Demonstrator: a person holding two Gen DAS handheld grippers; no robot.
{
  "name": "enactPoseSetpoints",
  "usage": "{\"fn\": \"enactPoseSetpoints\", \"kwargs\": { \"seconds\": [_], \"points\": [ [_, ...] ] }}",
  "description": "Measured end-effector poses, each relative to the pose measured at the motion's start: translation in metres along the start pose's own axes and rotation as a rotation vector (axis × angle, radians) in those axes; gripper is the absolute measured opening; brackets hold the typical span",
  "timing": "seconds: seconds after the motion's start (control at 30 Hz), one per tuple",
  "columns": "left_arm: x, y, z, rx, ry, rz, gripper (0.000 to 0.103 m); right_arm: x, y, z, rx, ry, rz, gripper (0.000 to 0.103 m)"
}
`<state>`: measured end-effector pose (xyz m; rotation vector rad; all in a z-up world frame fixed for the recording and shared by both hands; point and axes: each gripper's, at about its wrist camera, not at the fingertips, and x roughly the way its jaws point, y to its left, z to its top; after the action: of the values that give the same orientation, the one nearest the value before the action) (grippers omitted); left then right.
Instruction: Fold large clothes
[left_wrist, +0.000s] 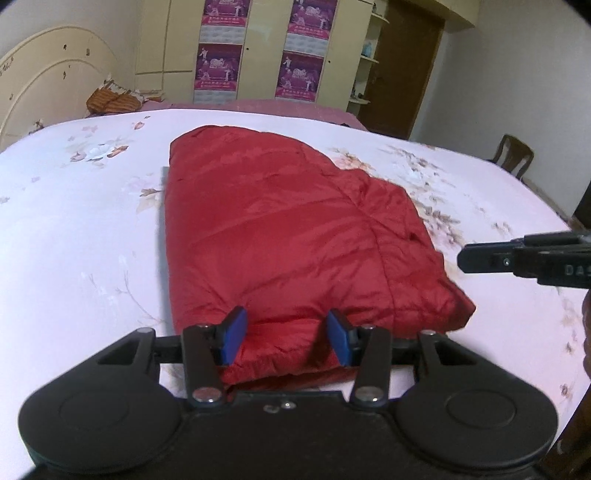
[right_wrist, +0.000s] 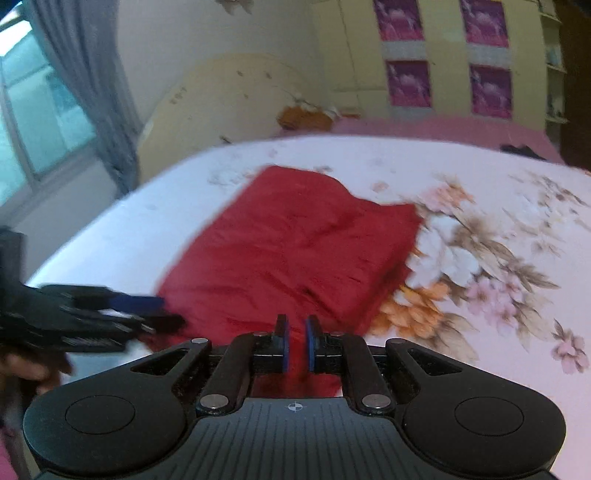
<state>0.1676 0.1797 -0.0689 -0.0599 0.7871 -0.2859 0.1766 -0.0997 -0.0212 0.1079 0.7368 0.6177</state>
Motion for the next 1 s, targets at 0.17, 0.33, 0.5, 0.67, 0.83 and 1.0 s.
{"fn": "enactPoseSetpoints", "kwargs": {
  "seconds": [0.17,0.33,0.5,0.67,0.83,1.0],
  "points": [
    [0.002,-0.003,-0.008,-0.017,-0.009,0.021,0.046,0.039,0.0,-0.018,-0.014,0.118,-0.075,0.01],
    [0.005,-0.01,-0.016,-0.006,-0.015,0.054,0.046,0.051,-0.007,-0.028,0.003,0.139,-0.101,0.01],
    [0.001,-0.016,-0.015,0.016,-0.003,0.08,0.046,0.047,-0.006,-0.03,0.028,0.137,-0.115,0.01],
    [-0.01,-0.024,-0.017,0.034,0.017,0.105,0.046,0.025,0.004,-0.029,0.045,0.106,-0.137,0.01],
    [-0.026,-0.031,-0.031,0.019,0.044,0.108,0.043,-0.01,0.017,-0.032,0.041,0.063,-0.171,0.011],
    [-0.062,-0.041,-0.045,0.0,0.003,0.092,0.043,-0.046,0.03,-0.04,0.066,0.038,-0.194,0.011]
  ]
}}
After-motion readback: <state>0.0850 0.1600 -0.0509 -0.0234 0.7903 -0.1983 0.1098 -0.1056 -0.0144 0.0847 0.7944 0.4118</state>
